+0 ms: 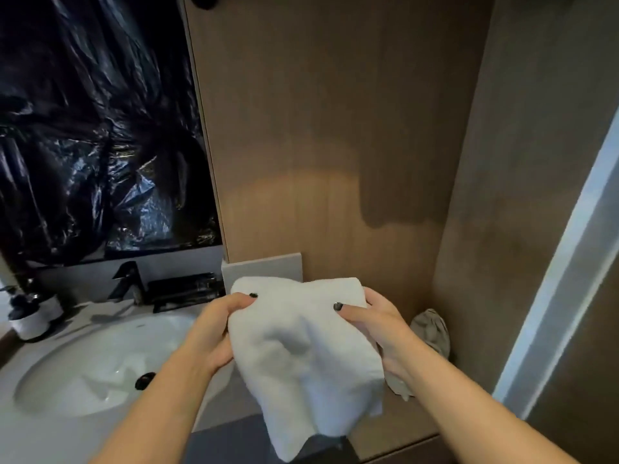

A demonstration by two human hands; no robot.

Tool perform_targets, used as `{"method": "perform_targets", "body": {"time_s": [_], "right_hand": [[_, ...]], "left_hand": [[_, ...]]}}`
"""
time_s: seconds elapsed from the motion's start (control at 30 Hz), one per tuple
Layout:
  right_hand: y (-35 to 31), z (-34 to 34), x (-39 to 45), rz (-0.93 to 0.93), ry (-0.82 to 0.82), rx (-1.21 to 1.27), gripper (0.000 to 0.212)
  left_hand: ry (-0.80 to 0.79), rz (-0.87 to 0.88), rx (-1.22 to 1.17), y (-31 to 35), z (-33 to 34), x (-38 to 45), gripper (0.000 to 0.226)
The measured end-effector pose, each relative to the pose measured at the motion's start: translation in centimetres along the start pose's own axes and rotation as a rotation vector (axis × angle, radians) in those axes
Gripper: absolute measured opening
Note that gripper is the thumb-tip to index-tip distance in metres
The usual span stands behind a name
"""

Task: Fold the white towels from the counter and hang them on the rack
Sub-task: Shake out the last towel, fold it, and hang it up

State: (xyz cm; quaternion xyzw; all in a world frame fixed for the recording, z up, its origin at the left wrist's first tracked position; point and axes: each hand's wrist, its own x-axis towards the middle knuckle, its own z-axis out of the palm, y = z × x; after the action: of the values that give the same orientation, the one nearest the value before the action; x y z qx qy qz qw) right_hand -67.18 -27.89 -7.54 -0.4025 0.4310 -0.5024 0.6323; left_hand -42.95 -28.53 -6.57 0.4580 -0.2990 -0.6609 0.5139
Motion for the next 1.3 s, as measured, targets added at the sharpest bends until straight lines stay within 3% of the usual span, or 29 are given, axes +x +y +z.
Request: {"method": "perform_targets", "body": {"time_s": [0.1, 0.17, 0.33, 0.43, 0.5, 0.6, 0.73, 0.83, 0.97, 1.13, 1.23, 1.3], "right_hand": [[-1.0, 0.6, 0.9, 0.123, -0.101, -0.071, 0.027], [-2.1, 0.8, 1.1, 0.164, -0.132, -0.175, 0.037], [-5.1, 0.7, 0.6, -0.208, -0.186, -0.125, 0.06], [-5.8, 1.0, 1.0, -0.059, -0.182, -0.13, 0.06], [-6.0, 0.6, 1.2, 0.067, -0.094, -0.18, 0.063], [-6.1, -0.4, 1.3, 0.083, -0.117, -0.155, 0.044], [-7.0, -1.1, 0.0, -0.135, -0.141, -0.192, 0.048], [-9.4, -0.7, -1.1, -0.345, -0.162, -0.266, 0.05], [-13.0, 0.2, -2.4, -0.605, -0.132, -0.368, 0.029], [-16.6, -0.3, -3.3, -0.832, -0.078, -0.361, 0.033], [-16.9, -0.6, -3.0, -0.903, -0.036, -0.403, 0.035], [-17.1, -0.7, -3.1, -0.963, 0.009, -0.411, 0.033]], "left_hand": [[0.007, 0.043, 0.097, 0.6, 0.4, -0.1, 0.027], [0.016, 0.113, 0.161, 1.6, 1.0, -0.5, 0.032], [-0.156, 0.369, 0.156, 4.1, 2.1, -2.3, 0.042], [-0.232, 0.298, 0.193, 4.1, 2.9, -2.1, 0.054], [-0.247, 0.262, 0.217, 3.8, 3.7, -2.0, 0.043], [-0.26, 0.25, 0.262, 3.4, 4.6, -2.1, 0.039], [-0.238, 0.299, 0.24, 3.3, 5.4, -2.7, 0.044], [-0.247, 0.396, 0.176, 4.5, 6.6, -3.4, 0.062], [-0.203, 0.573, 0.187, 7.4, 9.4, -3.9, 0.089], [-0.259, 0.71, 0.205, 10.7, 11.5, -4.5, 0.071], [-0.205, 0.826, 0.258, 11.9, 13.3, -4.9, 0.079], [-0.151, 0.939, 0.322, 12.7, 14.4, -5.4, 0.06]]}}
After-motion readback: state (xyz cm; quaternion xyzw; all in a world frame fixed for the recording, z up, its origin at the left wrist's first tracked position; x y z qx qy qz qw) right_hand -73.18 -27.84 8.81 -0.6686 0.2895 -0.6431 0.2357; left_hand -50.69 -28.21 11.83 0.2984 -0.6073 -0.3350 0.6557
